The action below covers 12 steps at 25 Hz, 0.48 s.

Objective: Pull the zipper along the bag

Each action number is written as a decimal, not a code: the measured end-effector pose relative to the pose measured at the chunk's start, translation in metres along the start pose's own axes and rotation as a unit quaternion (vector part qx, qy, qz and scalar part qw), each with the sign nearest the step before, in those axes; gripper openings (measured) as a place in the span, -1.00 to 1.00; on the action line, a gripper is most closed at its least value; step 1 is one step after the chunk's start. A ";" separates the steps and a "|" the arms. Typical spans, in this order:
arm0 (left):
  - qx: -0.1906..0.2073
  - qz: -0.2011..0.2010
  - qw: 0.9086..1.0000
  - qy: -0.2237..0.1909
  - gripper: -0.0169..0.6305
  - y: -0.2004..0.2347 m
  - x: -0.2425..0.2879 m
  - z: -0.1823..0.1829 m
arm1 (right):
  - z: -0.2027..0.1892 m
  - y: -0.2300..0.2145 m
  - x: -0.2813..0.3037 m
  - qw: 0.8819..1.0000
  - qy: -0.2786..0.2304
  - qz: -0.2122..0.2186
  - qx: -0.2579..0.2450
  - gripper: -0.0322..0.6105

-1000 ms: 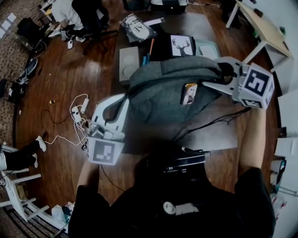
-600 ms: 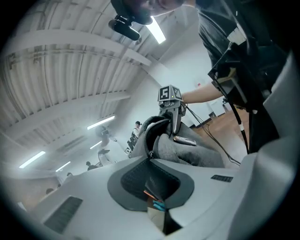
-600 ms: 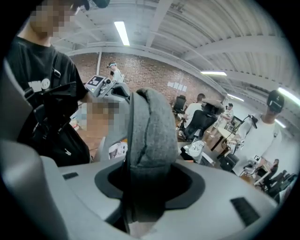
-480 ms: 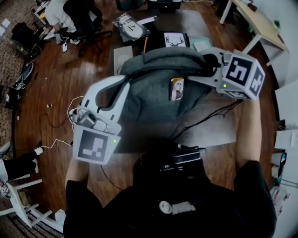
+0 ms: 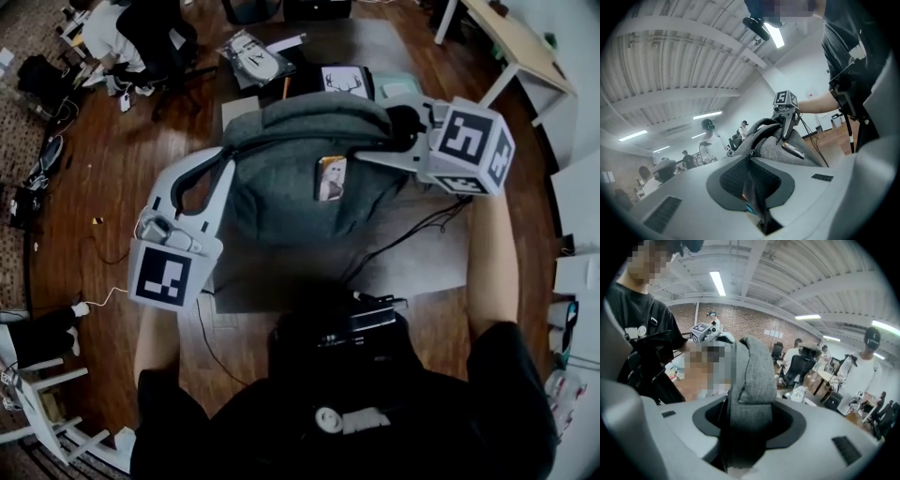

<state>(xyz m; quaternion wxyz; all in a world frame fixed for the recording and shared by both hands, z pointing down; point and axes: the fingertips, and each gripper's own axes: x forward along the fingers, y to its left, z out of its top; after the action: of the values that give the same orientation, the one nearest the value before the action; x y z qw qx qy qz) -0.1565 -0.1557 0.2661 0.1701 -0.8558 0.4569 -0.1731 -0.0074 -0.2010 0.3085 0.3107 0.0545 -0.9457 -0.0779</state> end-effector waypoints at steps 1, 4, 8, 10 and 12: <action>-0.011 0.006 1.000 -0.004 -0.91 0.003 -0.001 -0.005 | 0.004 -0.002 0.000 0.999 -0.034 -0.007 0.000 -0.14; -0.049 0.025 0.998 -0.026 -0.90 0.013 -0.008 -0.018 | 0.010 -0.005 -0.003 0.984 -0.167 -0.031 0.062 0.07; -0.088 0.030 0.995 -0.047 -0.89 0.013 -0.014 -0.023 | 0.001 -0.008 -0.025 0.950 -0.281 -0.098 0.100 0.34; -0.113 0.028 0.992 -0.048 -0.89 0.014 -0.013 -0.027 | -0.009 -0.006 -0.025 0.955 -0.263 -0.094 0.103 0.39; -0.134 0.026 0.989 -0.053 -0.89 0.016 -0.011 -0.031 | -0.016 -0.003 -0.012 0.963 -0.237 -0.059 0.110 0.43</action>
<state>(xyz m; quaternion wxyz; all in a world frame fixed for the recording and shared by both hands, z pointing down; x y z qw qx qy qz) -0.1877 -0.1591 0.2843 0.0822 -0.8665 0.4887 -0.0605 0.0115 -0.2037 0.3135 0.0642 0.1239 -0.9902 -0.0021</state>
